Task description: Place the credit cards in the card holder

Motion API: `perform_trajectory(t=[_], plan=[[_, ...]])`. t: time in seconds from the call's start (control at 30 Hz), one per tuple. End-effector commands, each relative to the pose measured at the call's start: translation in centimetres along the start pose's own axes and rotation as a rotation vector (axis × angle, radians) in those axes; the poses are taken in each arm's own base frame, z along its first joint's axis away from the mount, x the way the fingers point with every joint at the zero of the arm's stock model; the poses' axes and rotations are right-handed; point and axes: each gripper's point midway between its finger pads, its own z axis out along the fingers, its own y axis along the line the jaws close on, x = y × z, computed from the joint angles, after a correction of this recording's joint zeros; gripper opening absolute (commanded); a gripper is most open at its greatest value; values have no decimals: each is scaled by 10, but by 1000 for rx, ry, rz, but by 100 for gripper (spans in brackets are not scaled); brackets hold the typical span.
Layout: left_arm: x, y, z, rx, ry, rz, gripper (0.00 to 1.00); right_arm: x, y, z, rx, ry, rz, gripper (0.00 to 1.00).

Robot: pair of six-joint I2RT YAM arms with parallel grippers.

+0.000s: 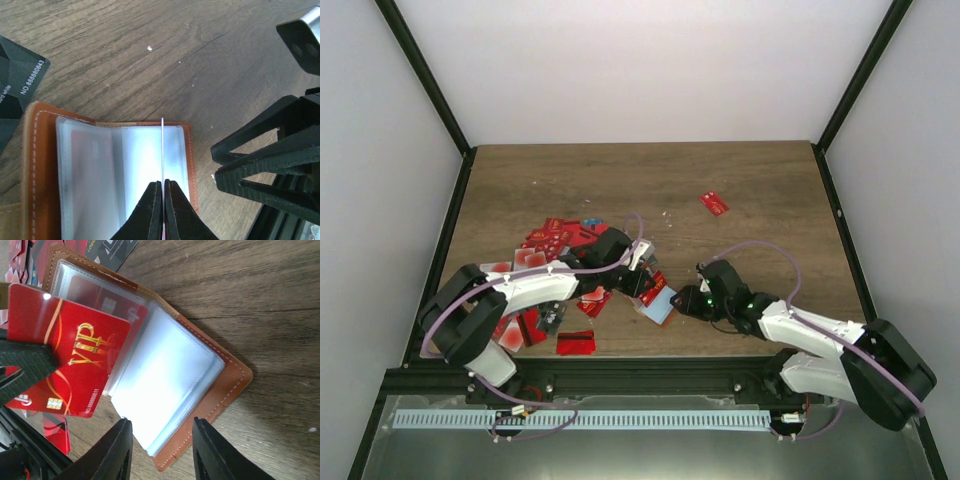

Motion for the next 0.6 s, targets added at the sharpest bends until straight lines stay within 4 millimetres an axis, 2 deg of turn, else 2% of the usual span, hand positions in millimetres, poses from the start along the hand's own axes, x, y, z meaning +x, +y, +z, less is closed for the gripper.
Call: perform_trajectory(t=[0.0,0.33,0.57], plan=[[-1,10,6,2,-9,32,4,0,10,5,-57,10,-7,34],[2,19,14,-2,3,54,4,7,1,15,-42,37,8,26],[7,26,19,-16,17,50,4,10,-5,23,-26,53,15,25]])
